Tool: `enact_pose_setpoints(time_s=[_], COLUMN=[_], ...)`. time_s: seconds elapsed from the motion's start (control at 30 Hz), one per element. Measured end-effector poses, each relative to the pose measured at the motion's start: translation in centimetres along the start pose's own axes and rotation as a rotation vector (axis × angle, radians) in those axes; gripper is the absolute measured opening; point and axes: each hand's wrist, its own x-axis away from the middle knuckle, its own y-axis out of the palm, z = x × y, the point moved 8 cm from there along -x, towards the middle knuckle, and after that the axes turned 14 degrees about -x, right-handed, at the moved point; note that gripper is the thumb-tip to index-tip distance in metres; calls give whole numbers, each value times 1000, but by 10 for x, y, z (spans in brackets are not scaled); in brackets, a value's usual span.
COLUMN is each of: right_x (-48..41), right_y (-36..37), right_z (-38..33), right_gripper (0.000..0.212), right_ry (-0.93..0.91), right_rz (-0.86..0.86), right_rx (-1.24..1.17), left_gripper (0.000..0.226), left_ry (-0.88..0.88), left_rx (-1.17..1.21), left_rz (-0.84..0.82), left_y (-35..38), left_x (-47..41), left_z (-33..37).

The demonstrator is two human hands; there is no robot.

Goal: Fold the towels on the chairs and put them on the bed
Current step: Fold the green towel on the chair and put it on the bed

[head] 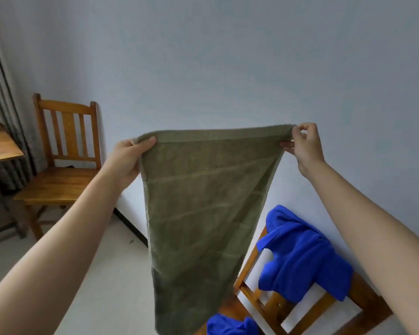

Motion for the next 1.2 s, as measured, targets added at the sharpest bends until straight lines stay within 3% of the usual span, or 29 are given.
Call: enact_pose_setpoints(time_s=[0.33,0.6,0.93,1.1,1.2], right_x=[-20,-15,65,149,193], right_y=[-7,-45,-158,-247,-295], right_z=[38,49,83,118,148], right_gripper=[9,10,8,9,13], right_ry=[63,25,147,223,290], right_rz=[45,-14,-221,-335,-368], right_rx=[42,95,-24,-3,55], left_gripper=[6,5,17,13,33], left_ry=[21,-2,-63,-262,-424], left_rx=[-75,-91,-106,-96,-94], left_rz=[14,2,157,179,199], left_y=[15,45,126,177,193], left_x=[-26,13,205,330,391], left_z=[1,-8,-52,-120,-167])
